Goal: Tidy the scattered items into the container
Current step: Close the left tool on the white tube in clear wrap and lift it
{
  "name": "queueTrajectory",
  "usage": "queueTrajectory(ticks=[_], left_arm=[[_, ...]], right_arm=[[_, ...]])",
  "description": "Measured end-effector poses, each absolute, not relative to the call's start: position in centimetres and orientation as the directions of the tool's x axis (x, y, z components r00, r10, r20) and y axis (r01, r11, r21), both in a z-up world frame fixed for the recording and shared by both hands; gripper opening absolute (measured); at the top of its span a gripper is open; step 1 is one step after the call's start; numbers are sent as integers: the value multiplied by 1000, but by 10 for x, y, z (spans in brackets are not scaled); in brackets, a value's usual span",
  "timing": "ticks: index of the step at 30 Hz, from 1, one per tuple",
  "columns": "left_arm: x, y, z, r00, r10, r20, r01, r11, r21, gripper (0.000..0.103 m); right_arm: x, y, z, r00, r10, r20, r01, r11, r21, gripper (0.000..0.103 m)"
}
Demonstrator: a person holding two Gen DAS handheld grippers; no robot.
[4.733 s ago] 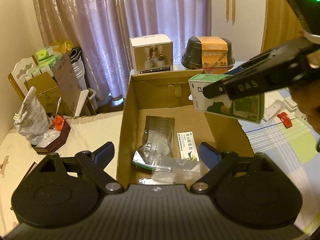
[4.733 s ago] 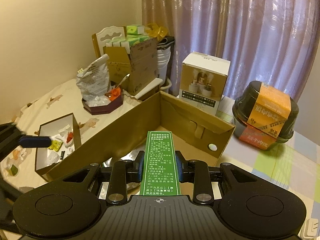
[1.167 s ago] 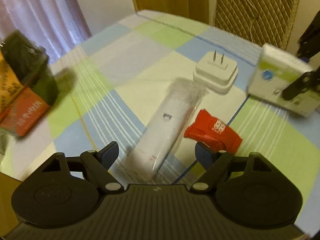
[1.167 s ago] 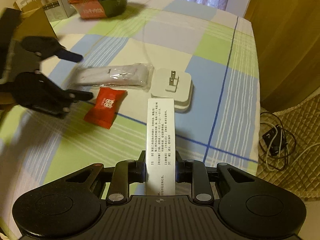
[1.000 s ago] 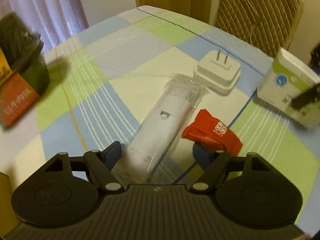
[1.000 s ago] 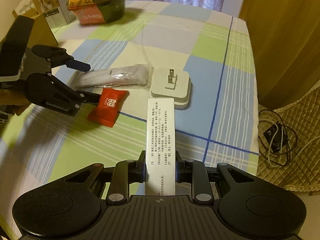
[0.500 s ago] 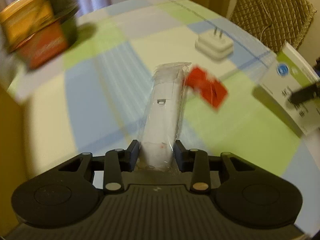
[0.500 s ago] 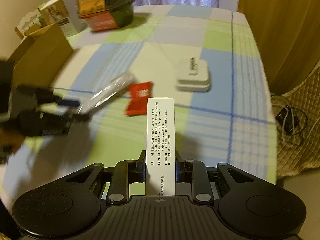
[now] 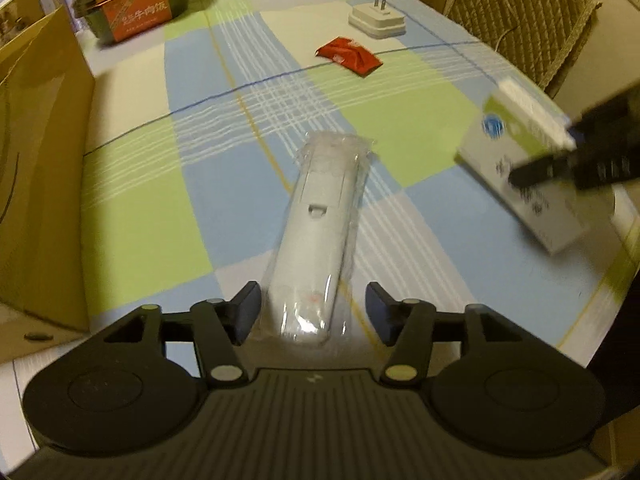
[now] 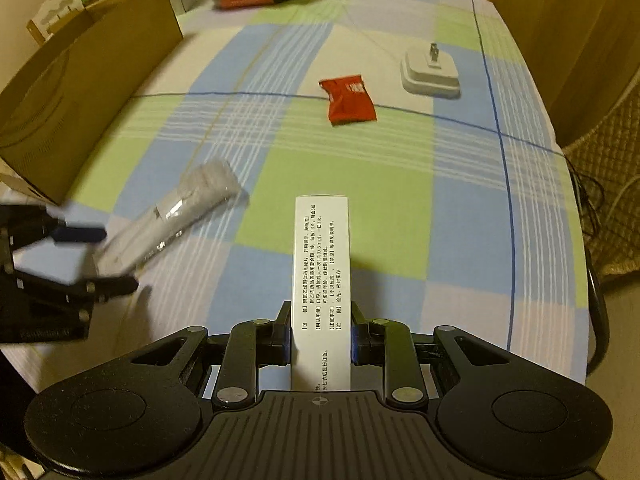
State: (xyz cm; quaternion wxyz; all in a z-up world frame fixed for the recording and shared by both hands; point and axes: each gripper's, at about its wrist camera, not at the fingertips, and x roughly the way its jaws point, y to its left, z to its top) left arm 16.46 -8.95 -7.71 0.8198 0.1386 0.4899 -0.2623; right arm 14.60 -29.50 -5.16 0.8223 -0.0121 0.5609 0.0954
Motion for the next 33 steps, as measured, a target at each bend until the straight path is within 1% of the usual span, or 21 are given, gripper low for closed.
queueTrajectory(ticks=[5,6,11,14,16,17,18,22,33], left_arm=[[197,-102,-78,373,-340,-863,596,801,-58,62],[203,-105,-80,365,-347,-864,604,794,-64,60],[219,-119,-91,336,-343,-877,652,757,-46,55],[219,-121,-96,337,-337,-879,666,745,-30,56],[218,-122,-96,338,-341,-877,671,740,-29,47],[218,-123,-95,337,-343,-877,674,738,-30,37],[217,-124,-93,338,-336,-879,673,740,-24,33],[207,-125,-88,355,-312,-881,654,756,-4,33],[161,-92,-57,391,-322,-862,590,807,-34,33]], right_arm=[[144,-298,-57,355,147,-923,-155,983,97,28],[144,-299,-58,360,146,-922,-152,984,97,28],[148,-306,-59,374,140,-917,-137,986,94,28],[149,-310,-60,384,146,-912,-134,986,102,28],[150,-310,-60,388,146,-910,-139,985,99,28],[151,-309,-60,390,146,-909,-141,985,98,28],[151,-309,-61,391,146,-909,-143,985,96,28],[150,-306,-60,397,146,-906,-150,984,93,27],[128,-286,-37,427,146,-893,-159,984,85,27]])
